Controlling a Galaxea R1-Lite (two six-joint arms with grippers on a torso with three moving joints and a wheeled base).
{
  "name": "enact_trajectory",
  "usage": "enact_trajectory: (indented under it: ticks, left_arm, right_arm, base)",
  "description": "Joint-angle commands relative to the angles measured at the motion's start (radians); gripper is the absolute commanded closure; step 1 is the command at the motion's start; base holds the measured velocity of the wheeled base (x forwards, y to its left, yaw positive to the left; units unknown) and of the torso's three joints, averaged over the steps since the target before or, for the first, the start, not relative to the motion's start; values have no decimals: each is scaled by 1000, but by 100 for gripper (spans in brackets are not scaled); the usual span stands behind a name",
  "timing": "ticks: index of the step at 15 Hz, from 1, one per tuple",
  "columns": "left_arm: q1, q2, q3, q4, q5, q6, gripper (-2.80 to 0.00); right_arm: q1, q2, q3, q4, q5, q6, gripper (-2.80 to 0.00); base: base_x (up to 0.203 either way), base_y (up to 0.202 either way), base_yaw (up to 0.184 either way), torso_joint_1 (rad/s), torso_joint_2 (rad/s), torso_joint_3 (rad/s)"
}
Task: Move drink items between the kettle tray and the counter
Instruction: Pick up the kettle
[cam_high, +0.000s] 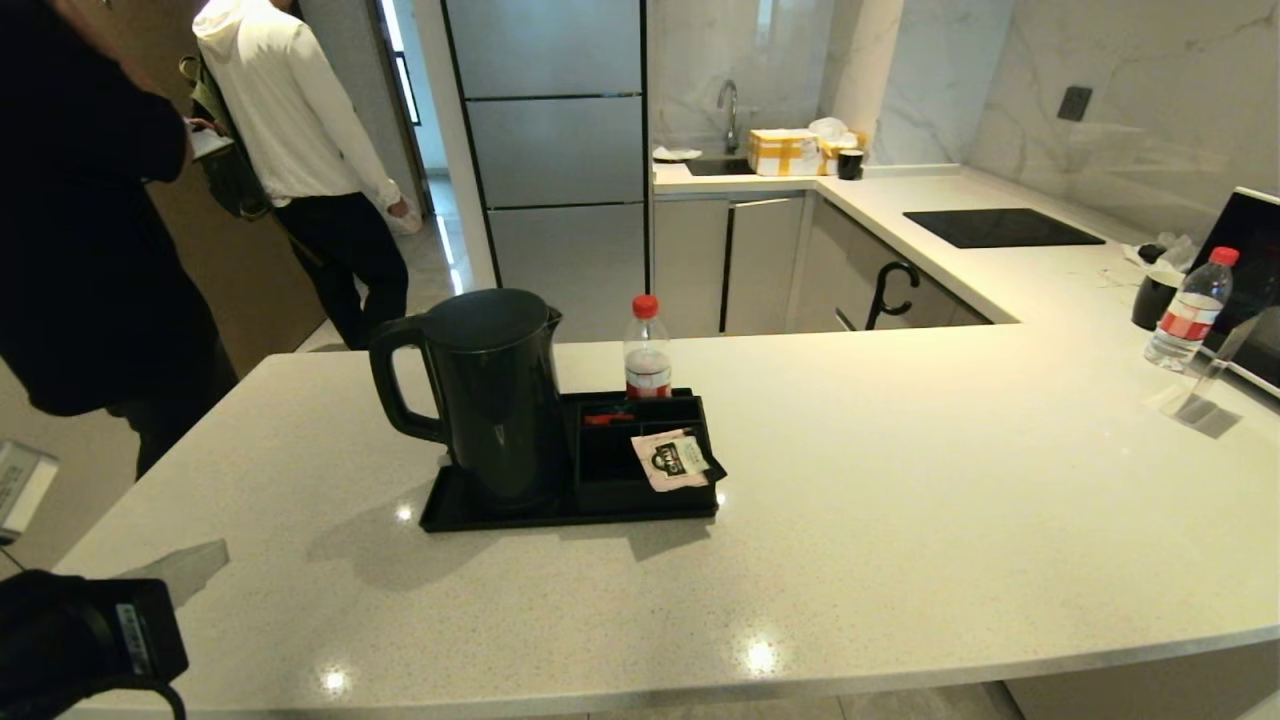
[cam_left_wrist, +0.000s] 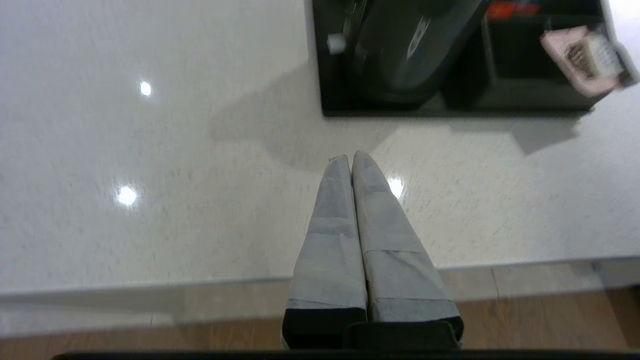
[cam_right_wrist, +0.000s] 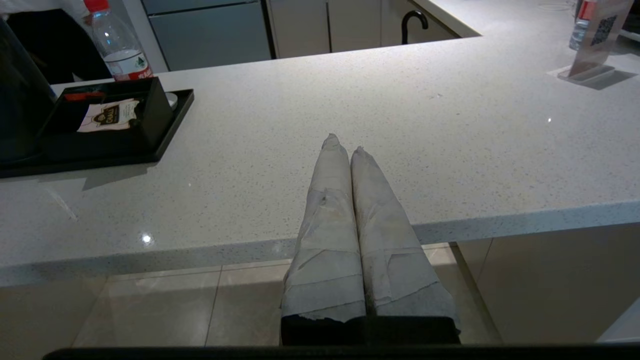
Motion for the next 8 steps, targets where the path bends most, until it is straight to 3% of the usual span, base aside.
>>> enact_trajectory:
  ticks: [1,5,8]
  left_arm:
    - [-47,52,-4,-9,-3,-15,0]
    - [-79,96,-4,-10,-3,-60,0]
    - [-70,178,-13,-46,66,-99,0]
  right_arm:
    - [1,1,32,-1,0,1,0]
    - [1,1,32,-1,0,1,0]
    - [1,0,32,-1,0,1,0]
  base:
    - [0,0,0,0,0,0]
    - [0,0,0,0,0,0]
    - [0,0,0,0,0,0]
